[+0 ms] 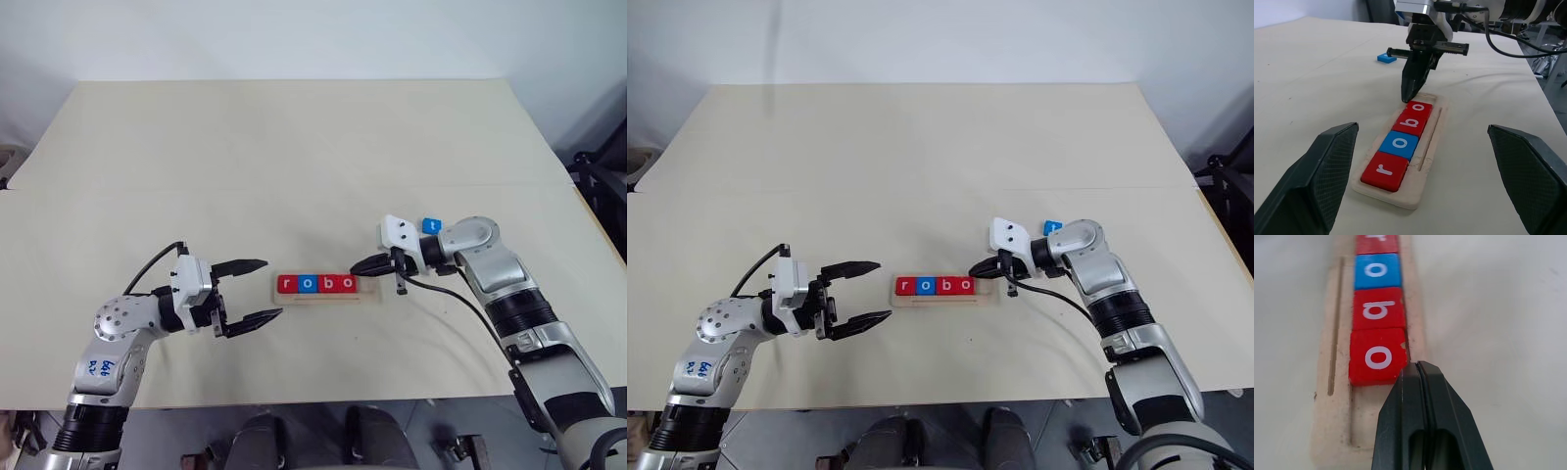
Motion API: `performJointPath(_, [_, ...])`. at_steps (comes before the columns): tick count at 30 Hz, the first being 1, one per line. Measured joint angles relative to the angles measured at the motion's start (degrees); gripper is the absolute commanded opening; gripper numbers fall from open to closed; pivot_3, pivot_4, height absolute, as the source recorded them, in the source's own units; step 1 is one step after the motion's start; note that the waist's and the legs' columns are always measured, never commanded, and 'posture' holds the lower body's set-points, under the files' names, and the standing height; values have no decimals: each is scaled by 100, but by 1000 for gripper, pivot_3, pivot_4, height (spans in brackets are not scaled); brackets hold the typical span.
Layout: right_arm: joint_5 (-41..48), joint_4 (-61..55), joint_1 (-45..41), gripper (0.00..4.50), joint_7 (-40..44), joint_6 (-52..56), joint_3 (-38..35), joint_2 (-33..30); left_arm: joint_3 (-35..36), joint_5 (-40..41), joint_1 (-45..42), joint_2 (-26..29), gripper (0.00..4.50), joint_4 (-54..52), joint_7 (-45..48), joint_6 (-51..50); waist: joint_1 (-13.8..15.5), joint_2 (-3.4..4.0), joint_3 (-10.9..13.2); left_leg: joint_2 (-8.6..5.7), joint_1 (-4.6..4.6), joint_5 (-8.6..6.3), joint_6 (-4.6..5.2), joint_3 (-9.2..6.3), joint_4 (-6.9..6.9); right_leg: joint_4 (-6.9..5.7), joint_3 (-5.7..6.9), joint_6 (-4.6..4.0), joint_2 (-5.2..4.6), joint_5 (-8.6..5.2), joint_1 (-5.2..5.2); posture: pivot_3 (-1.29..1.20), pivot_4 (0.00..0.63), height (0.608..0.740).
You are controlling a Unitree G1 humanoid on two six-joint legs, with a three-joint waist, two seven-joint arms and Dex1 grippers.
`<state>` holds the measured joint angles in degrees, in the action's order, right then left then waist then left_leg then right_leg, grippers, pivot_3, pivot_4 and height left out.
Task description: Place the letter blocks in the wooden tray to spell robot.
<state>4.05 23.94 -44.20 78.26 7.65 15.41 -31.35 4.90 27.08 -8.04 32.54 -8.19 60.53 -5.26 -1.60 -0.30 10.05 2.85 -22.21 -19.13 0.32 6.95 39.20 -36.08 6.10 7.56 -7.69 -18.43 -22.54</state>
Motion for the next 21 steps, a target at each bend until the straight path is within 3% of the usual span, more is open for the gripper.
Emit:
performJointPath(10, [43, -376, 109, 16, -14, 164, -114, -342, -2, -2, 0, -11, 4500, 1, -42, 7, 6, 0, 0, -1, 0, 0, 0, 0, 0, 1, 0, 0, -2, 0, 0, 0, 150, 740])
performJointPath(17, [820, -1606, 1153, 16, 80, 757, -756, -862, -33, -4, 33, -26, 4500, -2, -60, 19, 35, 0, 0, -2, 0, 0, 0, -2, 0, 2, 1, 0, -3, 0, 2, 0, 150, 740])
performJointPath(21, [1191, -2397, 2366, 1188, -387, 873, -1731, -1140, -25, 10, 70, -19, 4500, 9, -59, 7, 130, -2, -1, -1, 1, 0, 0, -2, 0, 4, 3, 0, -1, 0, 5, 0, 150, 740])
